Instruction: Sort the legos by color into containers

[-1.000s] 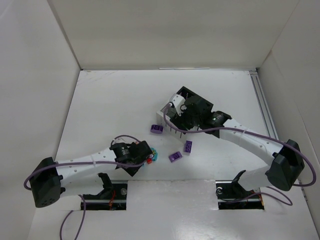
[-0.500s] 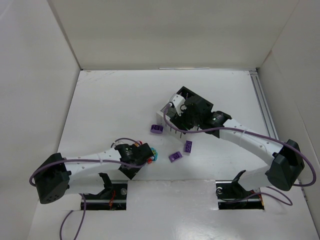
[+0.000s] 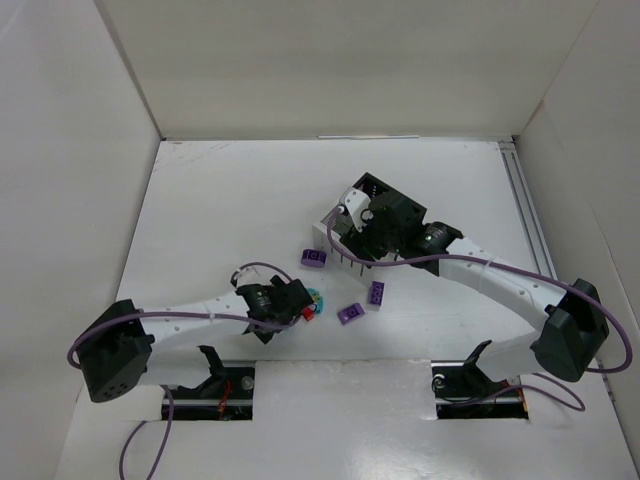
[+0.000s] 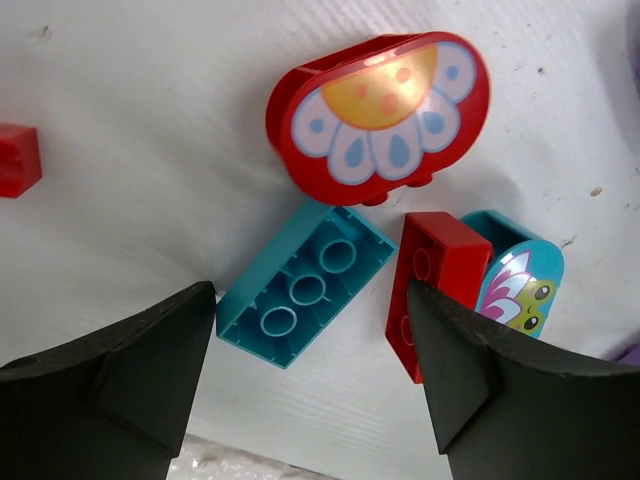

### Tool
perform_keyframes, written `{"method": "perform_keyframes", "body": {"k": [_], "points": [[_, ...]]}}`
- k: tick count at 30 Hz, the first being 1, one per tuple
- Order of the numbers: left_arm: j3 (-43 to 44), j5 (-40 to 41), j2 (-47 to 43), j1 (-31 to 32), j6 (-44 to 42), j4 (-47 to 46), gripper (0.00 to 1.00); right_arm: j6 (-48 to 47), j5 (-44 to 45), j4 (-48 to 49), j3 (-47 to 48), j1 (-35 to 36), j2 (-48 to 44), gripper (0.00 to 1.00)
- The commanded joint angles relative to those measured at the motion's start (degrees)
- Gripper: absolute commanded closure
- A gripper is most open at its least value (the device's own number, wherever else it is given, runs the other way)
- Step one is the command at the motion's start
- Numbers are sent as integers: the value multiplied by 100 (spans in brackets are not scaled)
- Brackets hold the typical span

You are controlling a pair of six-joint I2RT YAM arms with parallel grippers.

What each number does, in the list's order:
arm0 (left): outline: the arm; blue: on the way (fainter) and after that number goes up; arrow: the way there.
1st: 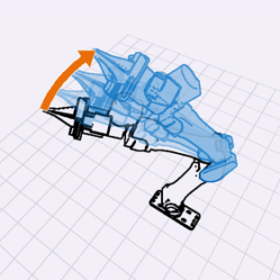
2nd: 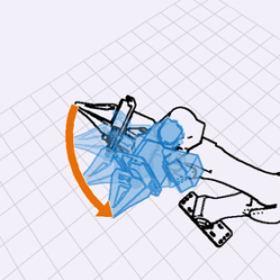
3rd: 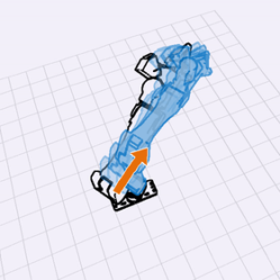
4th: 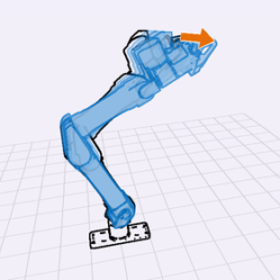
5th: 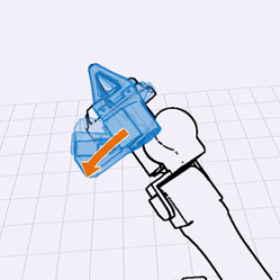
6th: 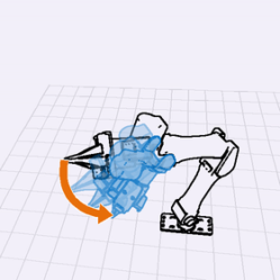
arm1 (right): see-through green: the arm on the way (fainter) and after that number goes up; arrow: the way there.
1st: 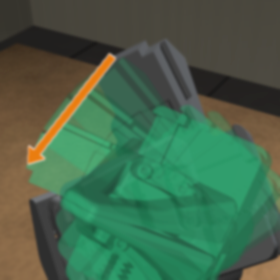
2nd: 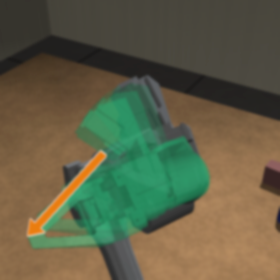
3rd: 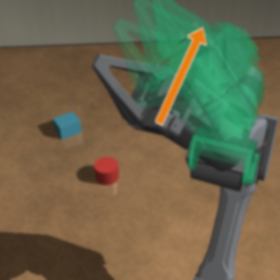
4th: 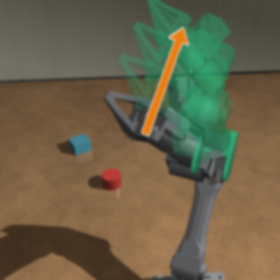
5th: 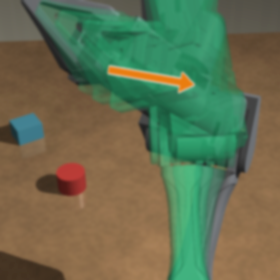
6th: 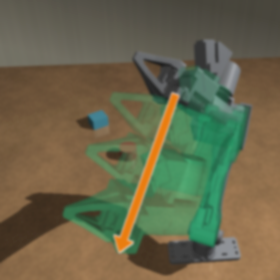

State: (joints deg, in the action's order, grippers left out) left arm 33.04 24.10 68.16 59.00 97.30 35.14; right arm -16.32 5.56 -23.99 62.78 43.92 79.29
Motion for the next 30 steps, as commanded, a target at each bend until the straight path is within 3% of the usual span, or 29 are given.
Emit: {"method": "perform_keyframes", "body": {"k": [1, 3, 8, 13, 19, 25, 28, 30], "points": [[44, 341, 285, -64, -447, -68, 26, -21, -38, 175, -38, -50, -19, 21], [45, 341, 452, -64, -606, -199, 28, -21, -38, 175, -38, -50, -18, 21], [316, 341, 812, -64, -791, -157, 53, -21, 15, 122, 15, -50, -18, 21], [633, 341, 927, 49, -739, 308, 65, 32, 68, 122, -38, -50, -133, 21], [1379, 744, 489, 234, -484, 1345, 76, 32, 120, -1, -38, -50, -378, 21], [2109, 1368, -57, 234, -904, 1549, 77, 32, 120, -124, -222, -287, -808, 21], [2610, 1721, -180, -1, -2149, 656, 75, 32, 120, -246, -275, -437, -1020, 21], [2848, 1355, -180, -265, -3142, -561, 75, -21, 181, -316, -328, -525, -1231, 21]]}}
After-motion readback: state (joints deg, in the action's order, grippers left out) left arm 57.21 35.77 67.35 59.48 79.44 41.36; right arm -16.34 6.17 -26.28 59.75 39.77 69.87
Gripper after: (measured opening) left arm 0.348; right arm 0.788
